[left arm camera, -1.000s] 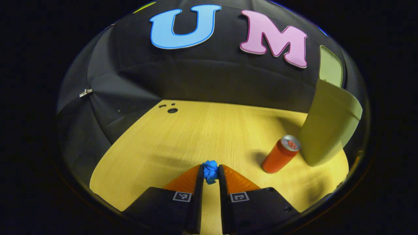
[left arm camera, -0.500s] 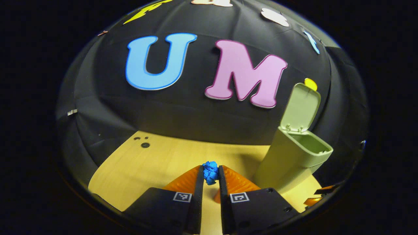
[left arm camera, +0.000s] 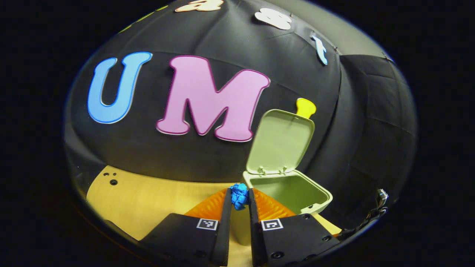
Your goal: Press the lid of the desktop garbage bin to open it, pick up the crumpled paper on the desktop and throw it into the bin, then pick up the pop can on the desktop and drop it into the bin, and finally close the garbage bin lid.
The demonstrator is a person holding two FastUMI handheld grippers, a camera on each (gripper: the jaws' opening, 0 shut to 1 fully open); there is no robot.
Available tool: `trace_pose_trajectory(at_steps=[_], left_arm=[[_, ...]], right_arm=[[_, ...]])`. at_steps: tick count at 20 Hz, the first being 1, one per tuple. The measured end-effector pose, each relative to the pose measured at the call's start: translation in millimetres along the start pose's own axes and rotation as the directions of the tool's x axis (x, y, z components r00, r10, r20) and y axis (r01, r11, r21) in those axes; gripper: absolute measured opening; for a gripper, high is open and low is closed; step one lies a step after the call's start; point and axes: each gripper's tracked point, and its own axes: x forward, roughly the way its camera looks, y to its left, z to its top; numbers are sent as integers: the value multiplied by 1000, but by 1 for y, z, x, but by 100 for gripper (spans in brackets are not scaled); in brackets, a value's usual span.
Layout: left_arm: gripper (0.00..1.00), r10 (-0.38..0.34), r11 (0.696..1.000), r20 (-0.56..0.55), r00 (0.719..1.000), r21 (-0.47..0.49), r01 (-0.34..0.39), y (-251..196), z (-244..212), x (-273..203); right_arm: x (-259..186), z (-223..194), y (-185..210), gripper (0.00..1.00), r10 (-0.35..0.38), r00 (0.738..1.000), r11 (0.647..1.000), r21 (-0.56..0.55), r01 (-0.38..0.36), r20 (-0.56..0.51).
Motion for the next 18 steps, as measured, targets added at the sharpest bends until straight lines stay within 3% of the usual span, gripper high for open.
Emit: trace_pose_trajectory(at_steps=[9, 12, 17, 18], left_arm=[[27, -108, 990, -48, 993, 81, 112, -62, -11, 43], [48, -108, 987, -73, 991, 110, 116, -70, -18, 50], [94, -109, 987, -50, 993, 117, 114, -75, -15, 53], [95, -88, 988, -44, 995, 125, 93, -70, -13, 51]], right_arm=[[15, 1, -11, 99, 49, 999, 999, -17, -49, -13], [18, 2, -11, 99, 60, 998, 998, -15, -60, -17], [25, -3, -6, 99, 87, 996, 996, -10, -87, -36], [27, -4, -4, 99, 90, 995, 996, -22, -91, -38]])
